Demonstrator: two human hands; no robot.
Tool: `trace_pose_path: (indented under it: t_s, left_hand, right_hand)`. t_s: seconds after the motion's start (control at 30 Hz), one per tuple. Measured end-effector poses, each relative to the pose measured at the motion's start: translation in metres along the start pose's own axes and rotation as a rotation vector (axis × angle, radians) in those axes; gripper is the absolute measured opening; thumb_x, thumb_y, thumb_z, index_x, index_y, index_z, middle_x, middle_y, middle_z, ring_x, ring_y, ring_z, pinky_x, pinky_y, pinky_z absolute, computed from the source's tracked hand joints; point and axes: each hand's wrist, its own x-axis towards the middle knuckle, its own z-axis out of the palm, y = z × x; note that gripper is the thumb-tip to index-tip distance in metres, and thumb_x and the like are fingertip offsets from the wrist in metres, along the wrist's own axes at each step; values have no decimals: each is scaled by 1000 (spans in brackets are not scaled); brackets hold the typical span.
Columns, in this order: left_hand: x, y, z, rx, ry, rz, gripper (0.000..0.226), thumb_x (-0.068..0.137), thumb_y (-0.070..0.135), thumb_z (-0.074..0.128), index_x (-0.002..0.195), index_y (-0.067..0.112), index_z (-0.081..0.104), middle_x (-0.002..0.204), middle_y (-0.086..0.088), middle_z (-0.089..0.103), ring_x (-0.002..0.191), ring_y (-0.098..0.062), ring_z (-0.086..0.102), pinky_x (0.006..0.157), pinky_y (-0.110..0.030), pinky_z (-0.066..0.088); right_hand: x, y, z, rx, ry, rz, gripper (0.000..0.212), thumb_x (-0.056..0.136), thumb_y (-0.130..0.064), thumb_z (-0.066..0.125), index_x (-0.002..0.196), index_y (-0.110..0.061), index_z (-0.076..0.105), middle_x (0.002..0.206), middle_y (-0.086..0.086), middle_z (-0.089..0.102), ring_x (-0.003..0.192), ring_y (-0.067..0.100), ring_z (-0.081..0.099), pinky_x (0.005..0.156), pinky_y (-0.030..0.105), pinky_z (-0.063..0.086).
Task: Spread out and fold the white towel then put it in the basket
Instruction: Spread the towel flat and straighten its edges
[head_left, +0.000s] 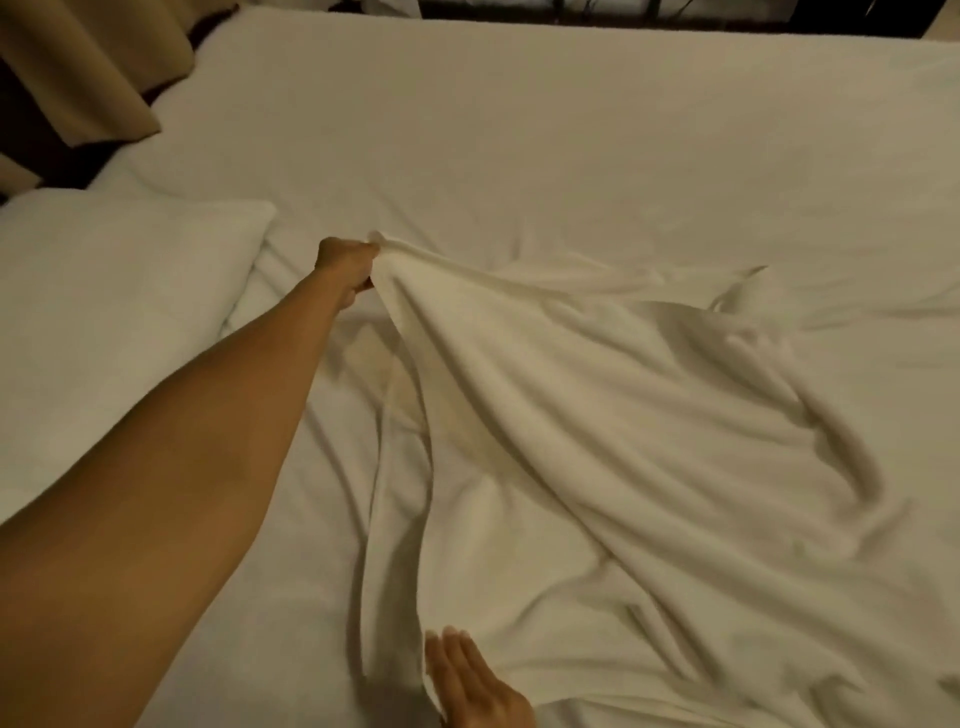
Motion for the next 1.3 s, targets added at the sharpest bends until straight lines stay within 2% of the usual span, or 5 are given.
trace_pose_path:
  t_s: [0.17,0.3,0.43,1.1,1.3]
  left_hand:
    - [26,-4,1,26,45,29,27,92,34,58,72,17,55,94,-5,58,92,-21,59,81,-29,50]
    - [27,-57,21,188,-38,43,38,96,30,52,126,7,56,125,-13,60,110,-25,59,79,-22,46]
    - [14,-105,35,205,-184,45,46,95,25,54,138,10,46,136,-7,56,123,-23,55,94,-23,43]
    - [-5,-120,23,275,89,99,34,82,4,70,116,4,67,122,-13,67,113,-24,63,86,-18,46]
    - [-7,-117,22,208,155,124,33,82,2,69,115,4,68,121,-12,67,112,-23,63,90,-18,47]
  right_hand:
    - [11,-7,53,-95,108,-110,30,93,-24,45,116,-6,52,98,-2,71,88,4,70,73,13,54]
    - [2,-10,77,66,-68,88,36,93,-45,33,111,-24,56,100,1,75,99,12,69,61,19,49]
    - [-2,-17,86,101,-268,200,61,82,-65,40,121,-23,60,123,3,66,120,15,55,79,25,39]
    - [-11,-40,74,58,-548,328,56,89,-54,35,138,-28,46,146,4,45,133,18,37,96,31,42]
    - [-15,-70,90,93,-501,376,54,97,-53,12,145,-35,26,153,-1,26,147,14,3,95,34,28]
